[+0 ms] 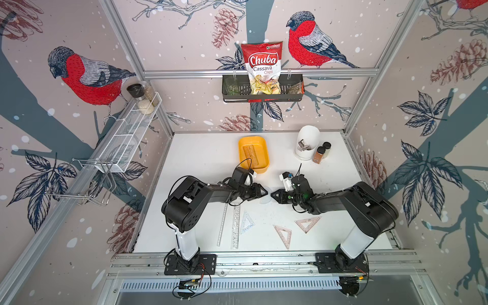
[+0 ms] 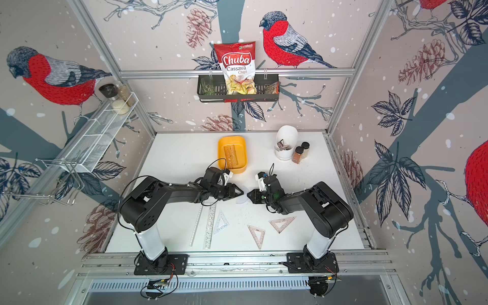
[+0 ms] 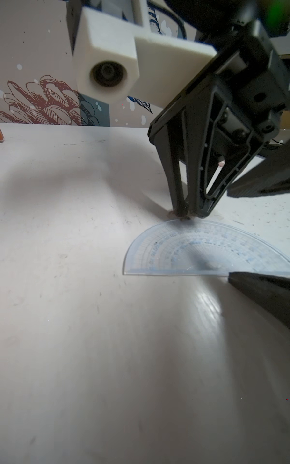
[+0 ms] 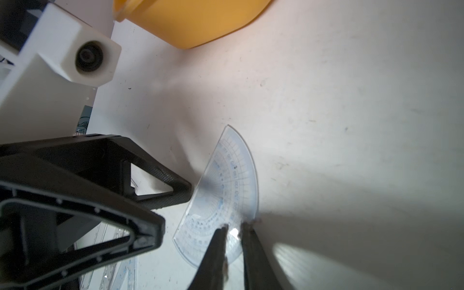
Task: Put the scattered rulers into the storage box
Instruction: Pick up the ruler from the center of the board.
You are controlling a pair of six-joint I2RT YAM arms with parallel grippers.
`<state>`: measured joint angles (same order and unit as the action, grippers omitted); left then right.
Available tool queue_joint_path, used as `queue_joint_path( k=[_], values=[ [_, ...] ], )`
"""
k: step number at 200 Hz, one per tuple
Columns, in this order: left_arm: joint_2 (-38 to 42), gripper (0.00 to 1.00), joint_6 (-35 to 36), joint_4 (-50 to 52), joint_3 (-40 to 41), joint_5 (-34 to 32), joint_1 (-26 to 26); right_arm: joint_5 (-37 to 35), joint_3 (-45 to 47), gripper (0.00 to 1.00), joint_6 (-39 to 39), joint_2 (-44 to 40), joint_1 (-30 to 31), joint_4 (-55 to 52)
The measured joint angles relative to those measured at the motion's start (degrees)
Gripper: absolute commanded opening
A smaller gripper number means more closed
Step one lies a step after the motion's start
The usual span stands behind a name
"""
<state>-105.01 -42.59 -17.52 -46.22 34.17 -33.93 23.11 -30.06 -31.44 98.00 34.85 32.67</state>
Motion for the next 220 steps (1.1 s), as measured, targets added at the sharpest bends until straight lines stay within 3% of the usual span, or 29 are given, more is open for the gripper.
queue_joint_path(
  k=[102, 220],
  values=[
    [-0.2, 0.49, -0.5, -2.5, 0.9, 0.1, 0.0, -0.1, 0.5, 0.21, -0.2, 0.9, -0.3, 3.1],
    [1.2, 0.61, -0.9, -1.1, 1.2, -1.1, -0.1, 1.7, -0.9, 0.21, -0.7, -0.1, -0.4, -0.1]
  ],
)
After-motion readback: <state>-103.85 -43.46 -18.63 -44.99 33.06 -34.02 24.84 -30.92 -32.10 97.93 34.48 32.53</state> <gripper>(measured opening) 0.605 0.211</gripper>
